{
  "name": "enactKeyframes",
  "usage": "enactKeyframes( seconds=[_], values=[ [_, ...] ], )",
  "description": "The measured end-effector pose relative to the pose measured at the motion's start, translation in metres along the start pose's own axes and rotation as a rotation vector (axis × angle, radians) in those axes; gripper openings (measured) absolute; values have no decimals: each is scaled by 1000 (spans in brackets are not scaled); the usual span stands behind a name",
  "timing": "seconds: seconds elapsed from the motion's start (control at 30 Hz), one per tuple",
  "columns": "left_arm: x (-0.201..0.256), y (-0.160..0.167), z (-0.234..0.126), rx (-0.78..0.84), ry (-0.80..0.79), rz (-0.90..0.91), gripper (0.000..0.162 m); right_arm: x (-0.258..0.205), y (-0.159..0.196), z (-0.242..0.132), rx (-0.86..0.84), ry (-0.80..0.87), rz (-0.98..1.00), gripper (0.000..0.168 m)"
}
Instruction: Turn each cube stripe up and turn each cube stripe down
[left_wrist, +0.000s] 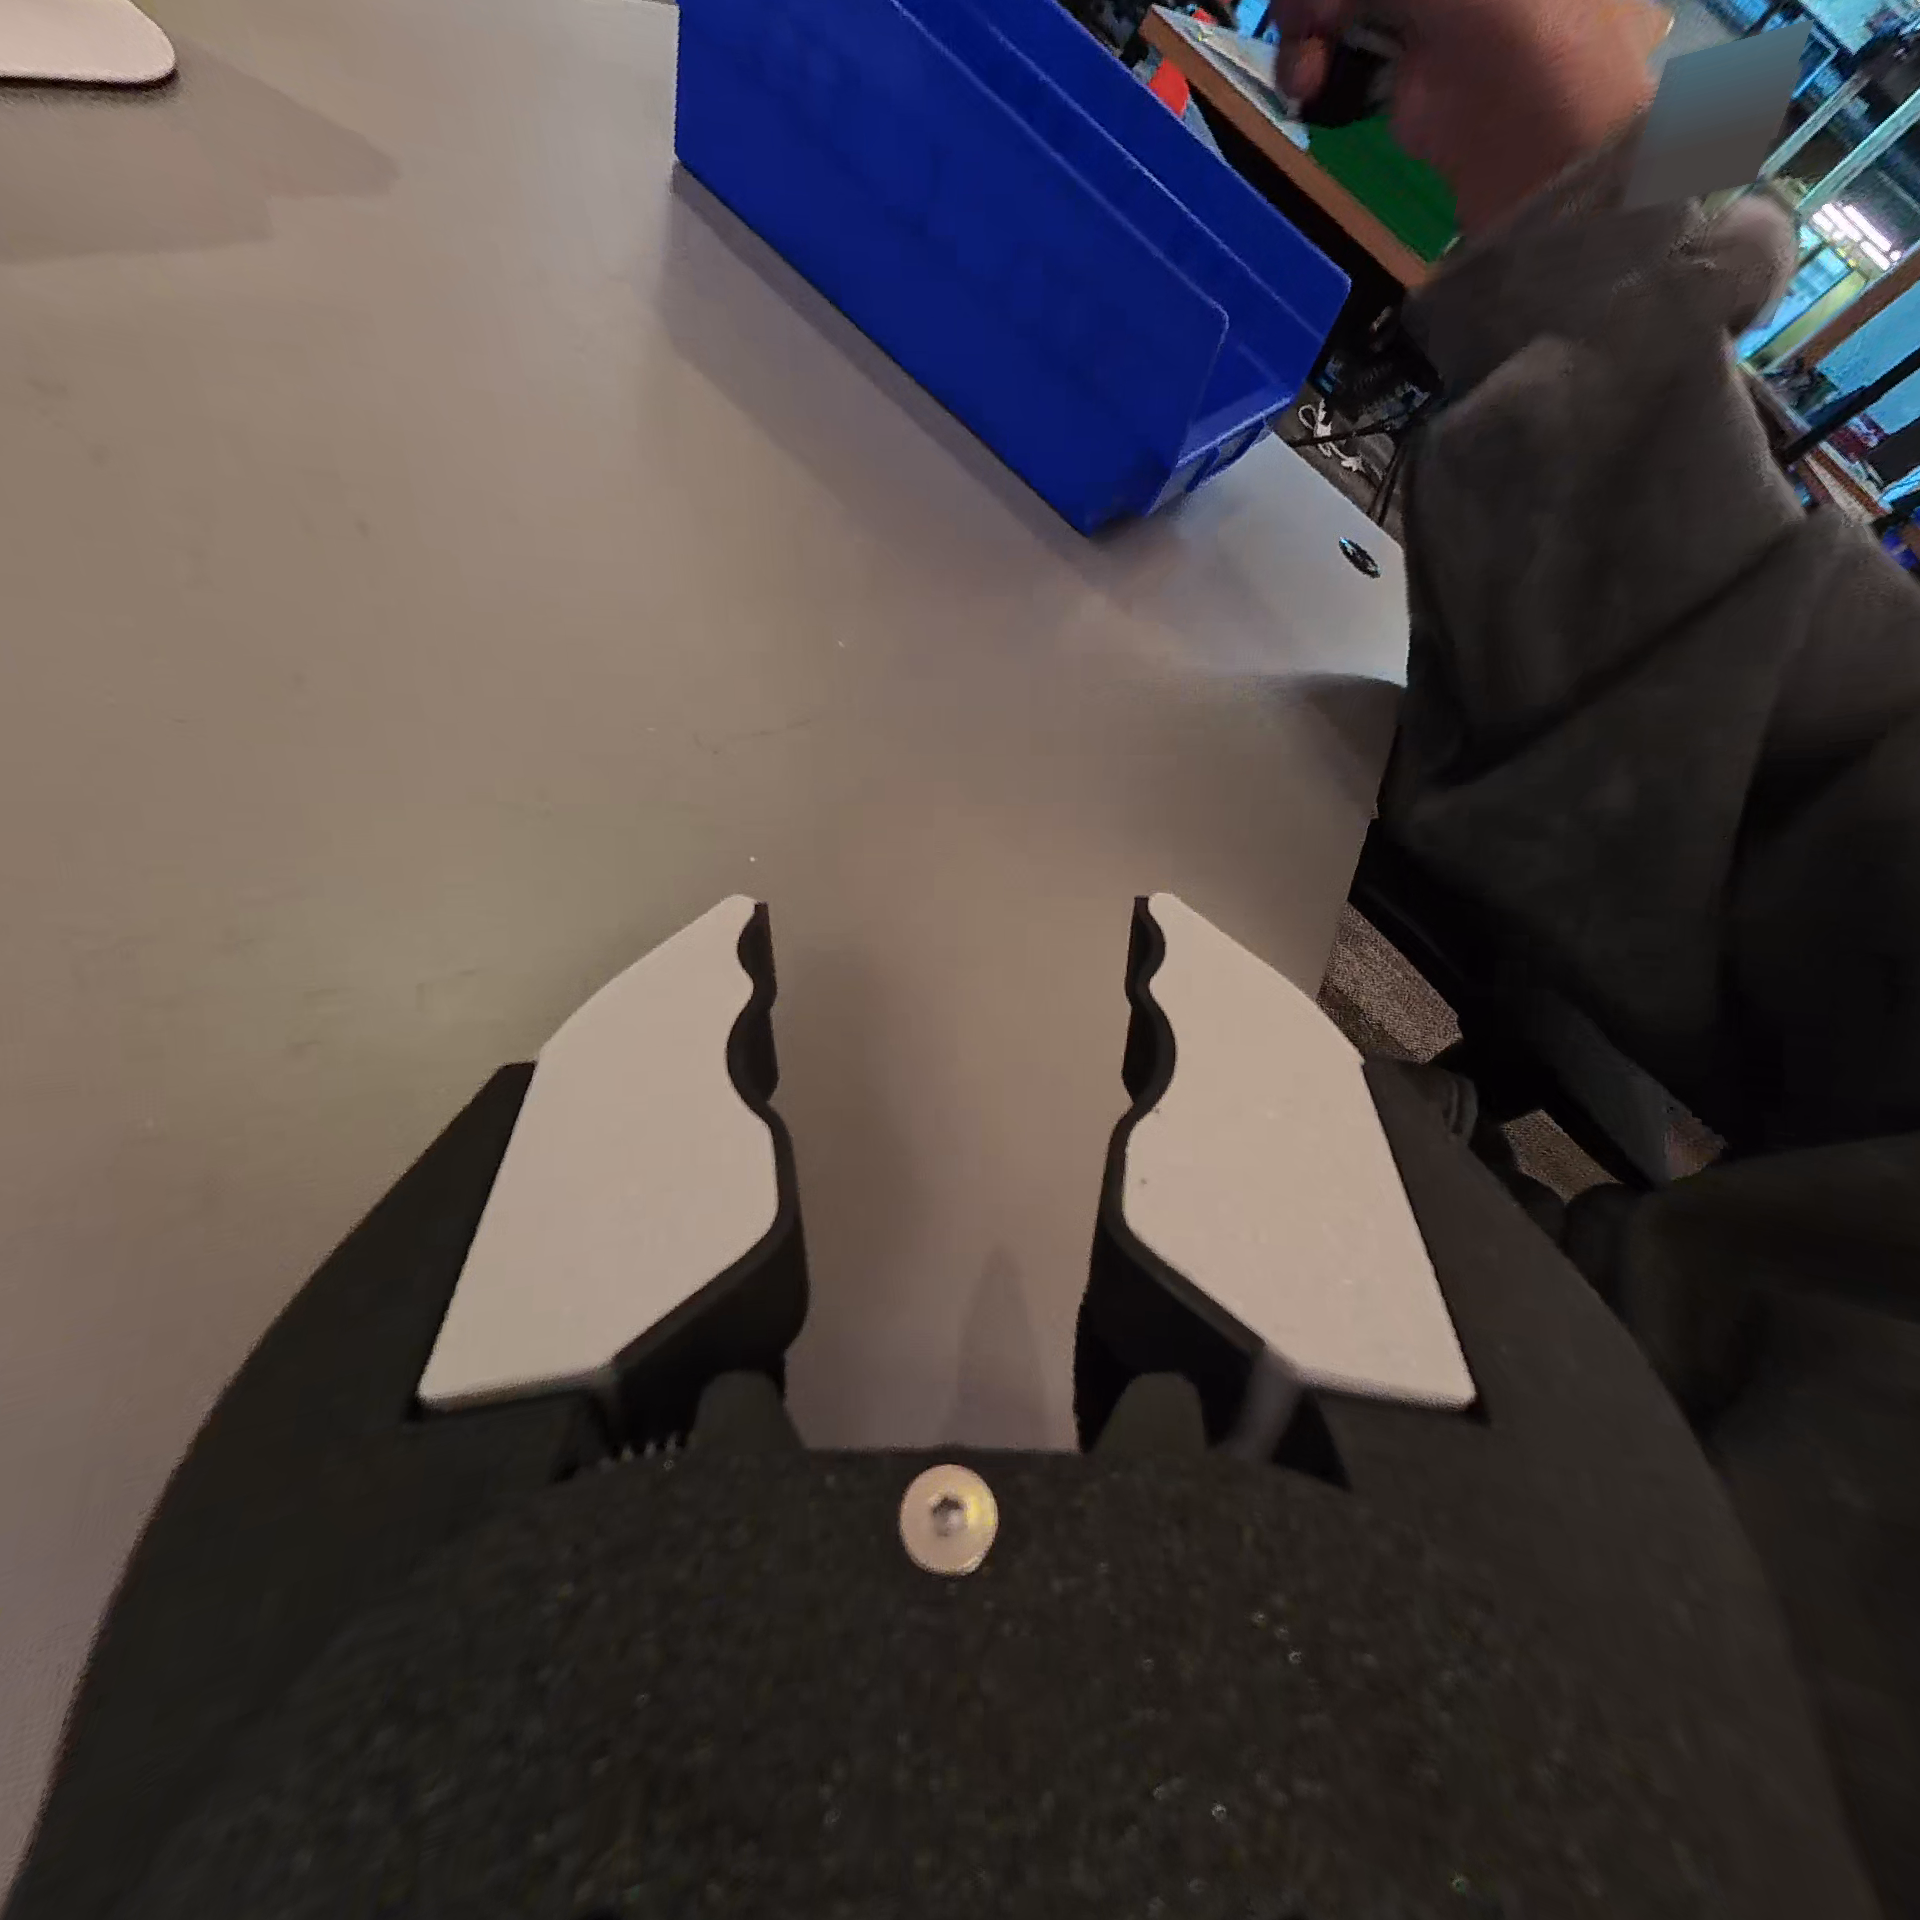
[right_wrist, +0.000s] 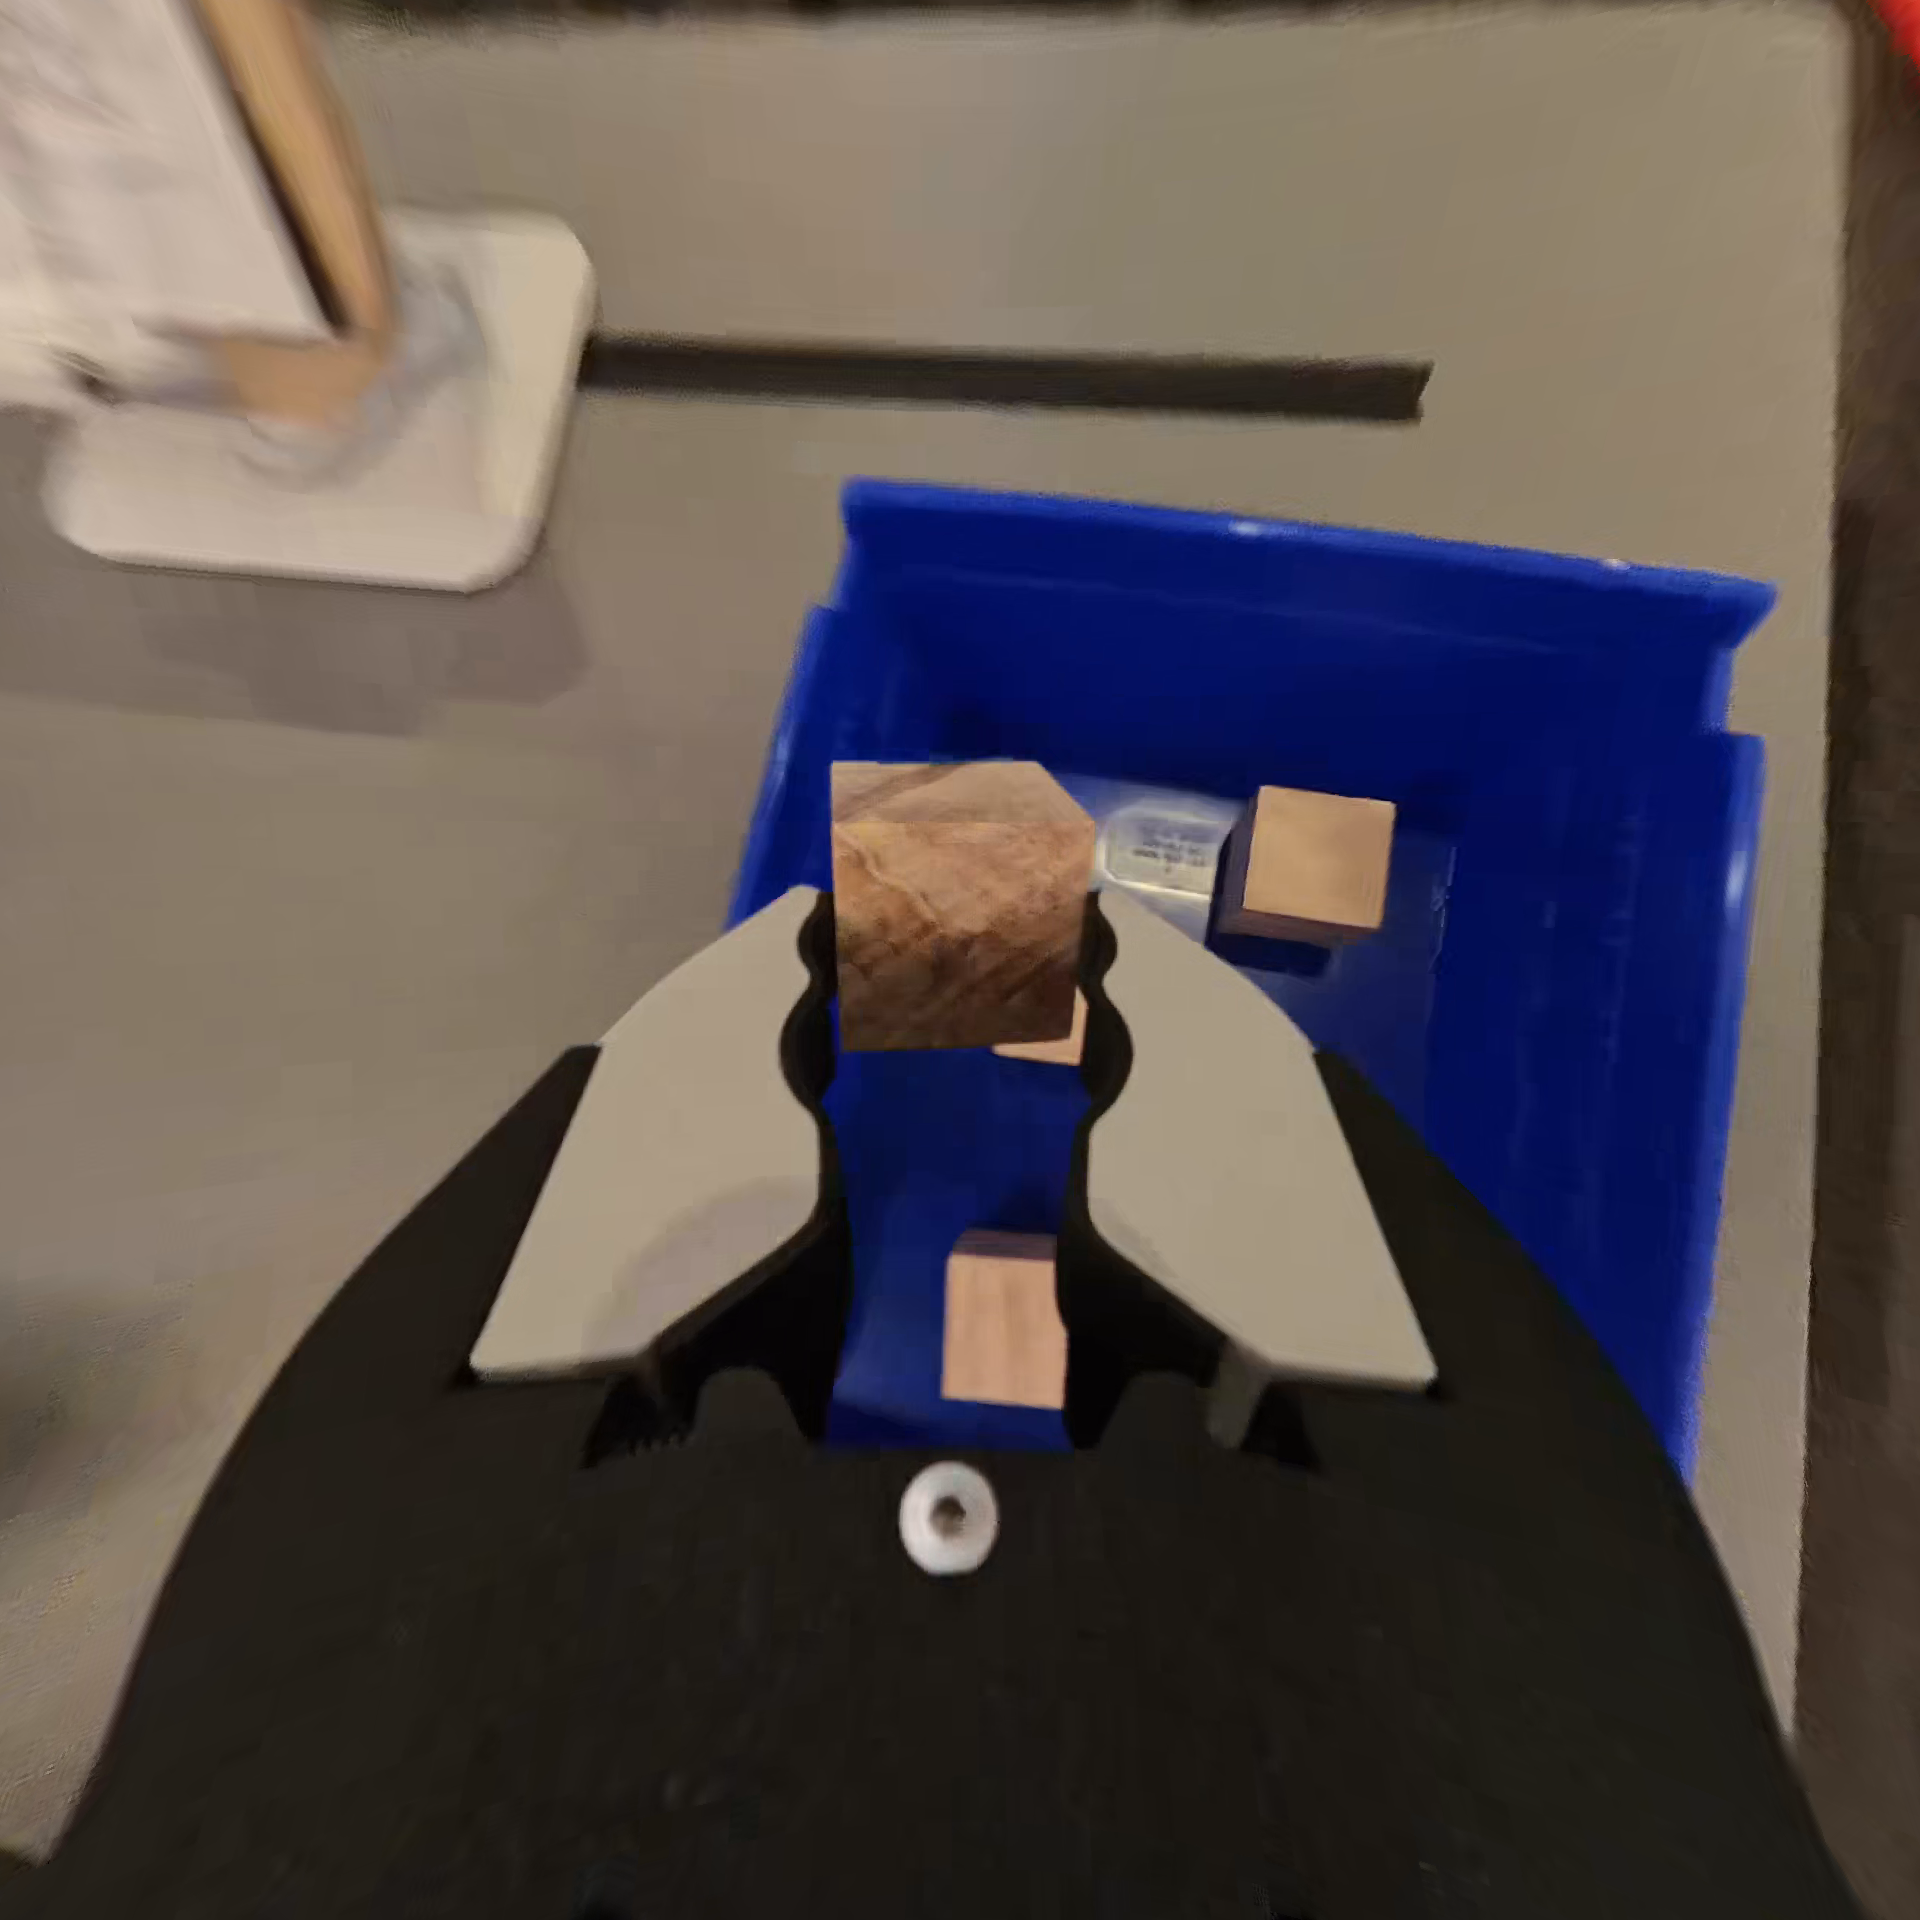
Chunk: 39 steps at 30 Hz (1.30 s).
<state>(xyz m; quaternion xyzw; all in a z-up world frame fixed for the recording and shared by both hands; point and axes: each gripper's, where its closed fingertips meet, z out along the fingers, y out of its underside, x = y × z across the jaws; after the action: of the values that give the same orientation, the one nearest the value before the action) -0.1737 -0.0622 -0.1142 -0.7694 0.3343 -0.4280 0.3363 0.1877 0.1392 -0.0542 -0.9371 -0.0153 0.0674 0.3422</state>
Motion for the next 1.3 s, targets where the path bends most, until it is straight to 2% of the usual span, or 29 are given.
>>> enactKeyframes(
  seconds=[0.1, 0.27, 0.43, 0.6, 0.67, 0.7, 0.8, 0.9, 0.97, 1.0, 1.07, 1.13, 1.2, 1.23, 1.3],
  values=[
    [-2, 3, 1, -20, -10, -2, 64, 1, 12, 55, -206, -3, -69, 45],
    [-2, 4, 1, -27, -4, -9, 64, 14, 20, 101, -397, 107, -163, 45],
    [-1, 5, 1, -32, 3, -7, 64, 25, 35, 121, -484, 102, -149, 45],
    [0, 7, 3, -45, 12, -14, 64, 20, 36, 118, -456, 75, -199, 46],
    [-1, 8, 4, -46, 12, -19, 64, 24, 17, 101, -367, 109, -223, 70],
    [-2, 9, 4, -49, 9, -21, 64, 21, 4, 84, -292, 99, -218, 73],
    [-4, 6, 0, -38, -5, -15, 64, -5, -37, 6, 41, 12, -201, 71],
    [-11, 2, -3, -17, -35, -12, 64, -73, -49, -81, 444, -221, -229, 61],
    [-18, 0, -5, -1, -65, -22, 64, -136, -25, -118, 631, -440, -262, 58],
    [-22, -1, -6, 8, -82, -24, 64, -165, -4, -124, 670, -521, -274, 60],
    [-31, -5, -11, 37, -142, -16, 64, -217, 48, -113, 653, -654, -281, 60],
    [-40, -8, -19, 58, -228, 5, 62, -265, 109, -80, 544, -795, -280, 63],
    [-50, -11, -36, 107, -342, -8, 60, -289, 155, -48, 458, -812, -251, 60],
    [-50, -10, -44, 133, -374, -14, 60, -297, 167, -44, 443, -812, -272, 62],
    [-49, -3, -53, 148, -420, -17, 63, -297, 164, -47, 505, -712, -335, 62]
  ],
)
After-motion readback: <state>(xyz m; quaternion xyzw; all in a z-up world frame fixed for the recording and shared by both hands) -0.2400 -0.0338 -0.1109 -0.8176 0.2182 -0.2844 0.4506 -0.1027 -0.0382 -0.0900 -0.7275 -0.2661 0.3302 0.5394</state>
